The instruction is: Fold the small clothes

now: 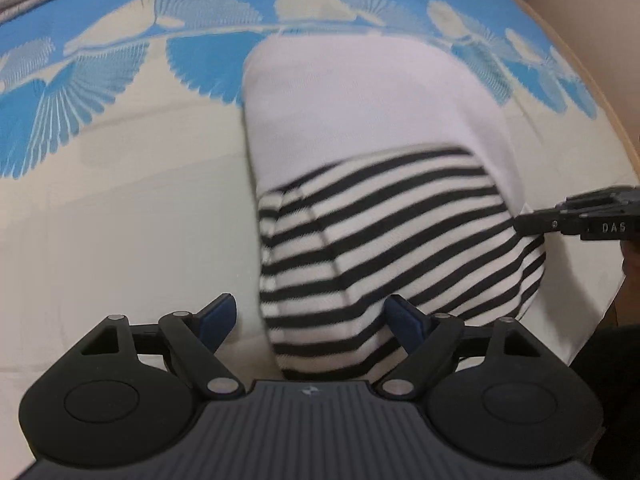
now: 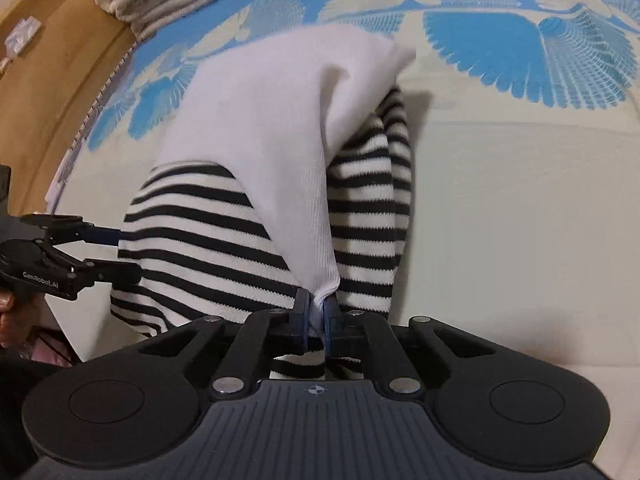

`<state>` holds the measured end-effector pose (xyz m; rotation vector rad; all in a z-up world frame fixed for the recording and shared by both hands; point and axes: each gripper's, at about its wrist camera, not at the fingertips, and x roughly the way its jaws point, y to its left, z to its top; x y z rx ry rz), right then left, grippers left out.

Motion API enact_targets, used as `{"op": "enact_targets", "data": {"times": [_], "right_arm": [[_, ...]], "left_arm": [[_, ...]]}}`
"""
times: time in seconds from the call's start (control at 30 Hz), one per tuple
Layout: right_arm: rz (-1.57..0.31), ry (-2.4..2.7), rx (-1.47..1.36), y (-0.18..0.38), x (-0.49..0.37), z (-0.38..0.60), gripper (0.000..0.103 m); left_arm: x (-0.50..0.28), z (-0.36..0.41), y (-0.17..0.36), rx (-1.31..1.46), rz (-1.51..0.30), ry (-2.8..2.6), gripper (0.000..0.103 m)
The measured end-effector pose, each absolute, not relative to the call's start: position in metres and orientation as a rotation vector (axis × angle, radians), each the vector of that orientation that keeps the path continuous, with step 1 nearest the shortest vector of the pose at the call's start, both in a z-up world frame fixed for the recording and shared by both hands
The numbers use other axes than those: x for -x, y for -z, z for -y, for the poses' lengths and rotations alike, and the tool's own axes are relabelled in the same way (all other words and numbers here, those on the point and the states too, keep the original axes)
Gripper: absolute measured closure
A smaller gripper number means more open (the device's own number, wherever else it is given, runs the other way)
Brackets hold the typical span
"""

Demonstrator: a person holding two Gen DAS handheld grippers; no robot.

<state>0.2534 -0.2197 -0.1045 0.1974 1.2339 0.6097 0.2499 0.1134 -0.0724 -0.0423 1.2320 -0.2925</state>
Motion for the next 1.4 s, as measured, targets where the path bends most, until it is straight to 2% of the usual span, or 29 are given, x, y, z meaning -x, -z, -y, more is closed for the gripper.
{"op": "enact_targets", "data": {"times": [0.13, 0.23, 0.37, 0.47, 0.57, 0.6, 0.63, 0.8, 1.07, 1.17, 1.4], "right_arm": [[-1.204, -0.615, -0.195, 0.098, -0.251, 0.225, 0.097], [-1.209, -0.611, -0.152, 0.101, -0.245, 0.222, 0.098], [-1.183, -0.550, -0.143, 0.091, -0.242, 0.223, 0.097], [-1.031, -0.382, -0.118, 0.053, -0.222, 0.231, 0.095], [-0.889, -0.310, -0.113, 0.014, -0.186, 0.237, 0.072], [-0.855, -0.288, -0.097, 0.006, -0.172, 0.236, 0.056], [-0.816, -0.258, -0.070, -0.004, -0.157, 0.235, 0.046], [-0.754, -0.185, -0.063, -0.027, -0.087, 0.231, 0.031], [-0.721, -0.156, -0.062, -0.021, -0.014, 0.218, 0.022], [-0.724, -0.153, -0.059, -0.010, -0.006, 0.216, 0.022], [-0.753, -0.147, -0.090, 0.008, -0.014, 0.208, 0.022]], "left_arm": [[-0.249, -0.123, 0.076, 0.141, -1.230, 0.277, 0.017], [-0.248, -0.120, 0.092, 0.082, -1.288, 0.232, 0.014], [-0.229, -0.113, 0.066, 0.052, -1.188, 0.212, 0.014], [-0.208, -0.112, 0.044, 0.040, -1.120, 0.140, 0.013], [-0.180, -0.108, 0.009, 0.028, -1.000, 0.084, 0.010], [-0.166, -0.104, -0.005, 0.027, -0.947, 0.075, 0.006], [-0.153, -0.101, -0.015, 0.027, -0.903, 0.067, 0.001], [-0.084, -0.076, -0.047, 0.033, -0.720, 0.073, 0.000], [0.002, -0.043, -0.026, 0.106, -0.643, -0.012, 0.000], [0.007, -0.037, -0.010, 0.063, -0.714, -0.043, 0.000], [-0.010, -0.042, 0.006, 0.080, -0.756, -0.091, 0.000]]}}
